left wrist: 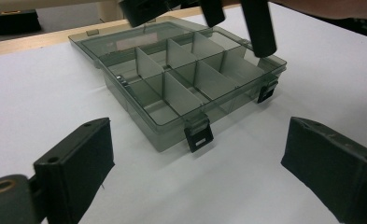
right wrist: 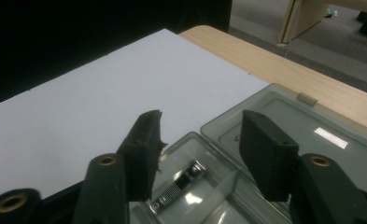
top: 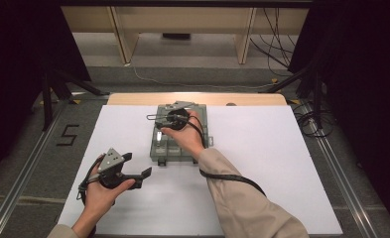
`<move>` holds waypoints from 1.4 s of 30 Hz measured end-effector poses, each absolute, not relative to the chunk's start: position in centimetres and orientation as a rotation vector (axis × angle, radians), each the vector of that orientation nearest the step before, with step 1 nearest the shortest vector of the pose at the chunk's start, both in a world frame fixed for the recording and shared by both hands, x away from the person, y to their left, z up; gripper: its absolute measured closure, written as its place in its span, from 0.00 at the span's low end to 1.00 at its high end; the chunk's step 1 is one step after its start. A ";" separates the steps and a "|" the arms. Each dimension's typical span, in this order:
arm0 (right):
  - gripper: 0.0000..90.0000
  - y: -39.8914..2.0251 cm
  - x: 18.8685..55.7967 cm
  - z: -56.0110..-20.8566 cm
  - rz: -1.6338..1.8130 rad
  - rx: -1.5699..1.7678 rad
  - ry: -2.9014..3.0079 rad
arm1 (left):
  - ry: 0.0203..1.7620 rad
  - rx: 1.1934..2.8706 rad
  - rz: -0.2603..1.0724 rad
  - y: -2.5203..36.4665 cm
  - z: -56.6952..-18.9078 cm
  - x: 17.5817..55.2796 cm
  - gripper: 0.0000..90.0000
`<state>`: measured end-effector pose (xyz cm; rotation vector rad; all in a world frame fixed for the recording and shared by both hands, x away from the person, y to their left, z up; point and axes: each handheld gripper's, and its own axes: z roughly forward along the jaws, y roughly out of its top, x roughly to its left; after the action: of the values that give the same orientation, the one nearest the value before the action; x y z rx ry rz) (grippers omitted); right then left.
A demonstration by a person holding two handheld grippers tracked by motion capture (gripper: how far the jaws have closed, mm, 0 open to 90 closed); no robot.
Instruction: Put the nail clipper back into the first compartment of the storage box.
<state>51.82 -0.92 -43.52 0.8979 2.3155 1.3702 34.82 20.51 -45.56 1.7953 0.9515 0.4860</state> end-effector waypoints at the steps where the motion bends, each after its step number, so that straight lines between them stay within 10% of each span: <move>1: 0.51 -0.9 51.8 -43.5 1.370 0.898 2.316 | 0.952 1.795 0.486 20.5 -45.6 34.8 0.09; 8: 0.35 -4.7 50.3 -42.7 1.348 0.910 2.292 | 0.958 1.796 0.485 20.5 -45.6 34.8 0.09; 42: 0.31 -20.7 39.1 -43.3 1.402 0.946 2.180 | 0.964 1.792 0.482 20.6 -45.8 34.9 0.09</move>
<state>39.10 -20.67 -43.34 0.9455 2.1804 1.4018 34.90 20.56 -45.80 1.7919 0.9637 0.4816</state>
